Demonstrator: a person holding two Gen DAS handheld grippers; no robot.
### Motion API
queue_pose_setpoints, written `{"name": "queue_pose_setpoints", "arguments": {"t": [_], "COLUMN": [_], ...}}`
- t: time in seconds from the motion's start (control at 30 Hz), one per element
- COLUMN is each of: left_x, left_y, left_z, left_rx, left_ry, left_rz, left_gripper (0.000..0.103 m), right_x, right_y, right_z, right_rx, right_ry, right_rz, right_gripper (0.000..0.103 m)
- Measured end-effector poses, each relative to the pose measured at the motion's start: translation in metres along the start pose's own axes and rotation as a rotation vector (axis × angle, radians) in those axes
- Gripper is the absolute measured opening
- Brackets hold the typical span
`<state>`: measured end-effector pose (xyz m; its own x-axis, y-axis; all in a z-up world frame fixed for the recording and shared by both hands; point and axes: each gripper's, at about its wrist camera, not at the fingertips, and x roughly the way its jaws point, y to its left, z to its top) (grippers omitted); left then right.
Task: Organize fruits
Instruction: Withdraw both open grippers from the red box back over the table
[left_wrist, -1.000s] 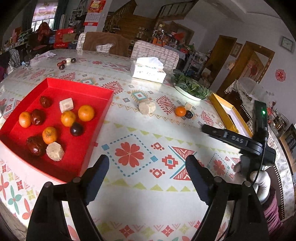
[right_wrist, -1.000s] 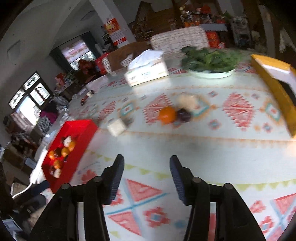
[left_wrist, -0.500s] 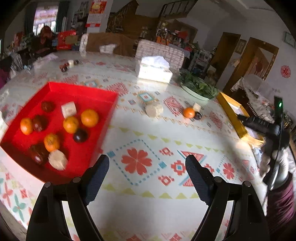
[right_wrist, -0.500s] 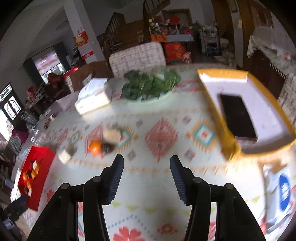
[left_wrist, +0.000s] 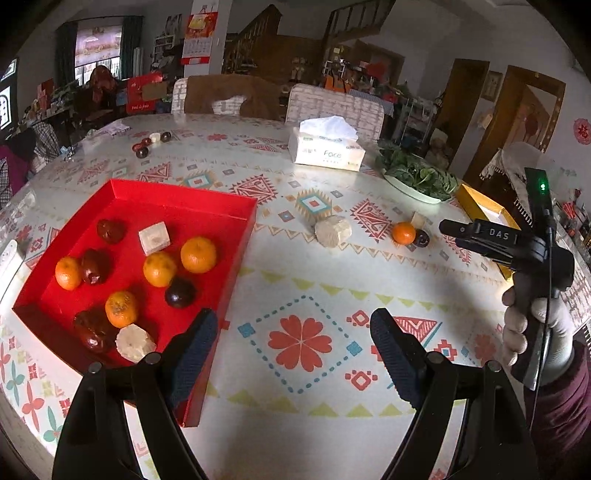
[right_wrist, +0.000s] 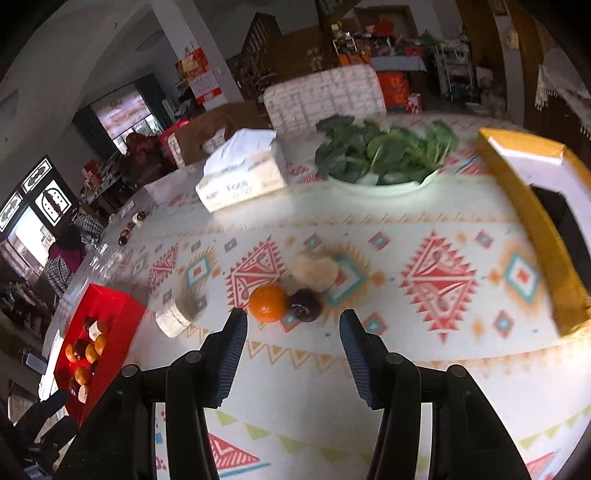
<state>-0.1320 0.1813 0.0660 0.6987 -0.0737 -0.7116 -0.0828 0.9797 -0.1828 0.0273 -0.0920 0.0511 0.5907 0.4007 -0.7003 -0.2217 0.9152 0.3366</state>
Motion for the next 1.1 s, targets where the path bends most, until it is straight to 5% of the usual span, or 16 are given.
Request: {"name": "queue_pose_setpoints", "arguments": {"t": [0.43,1.1], "left_x": [0.036,0.056], "left_y": [-0.039,-0.057], "left_z": [0.003,0.01], "left_rx": [0.142,0.185], "left_ry": [0.018,0.053], "left_rz": [0.156,0.172], "left_gripper": [0.084,0.084], "right_x": [0.013,0.007], "right_y": [0.001,-0.009], "right_z": [-0.01,-0.011], "right_rx": [0.01,0.013], "right_ry": [-0.057,-0.063], "right_rz": [0.039,0.035], "right_gripper": [0.057,0.057]}}
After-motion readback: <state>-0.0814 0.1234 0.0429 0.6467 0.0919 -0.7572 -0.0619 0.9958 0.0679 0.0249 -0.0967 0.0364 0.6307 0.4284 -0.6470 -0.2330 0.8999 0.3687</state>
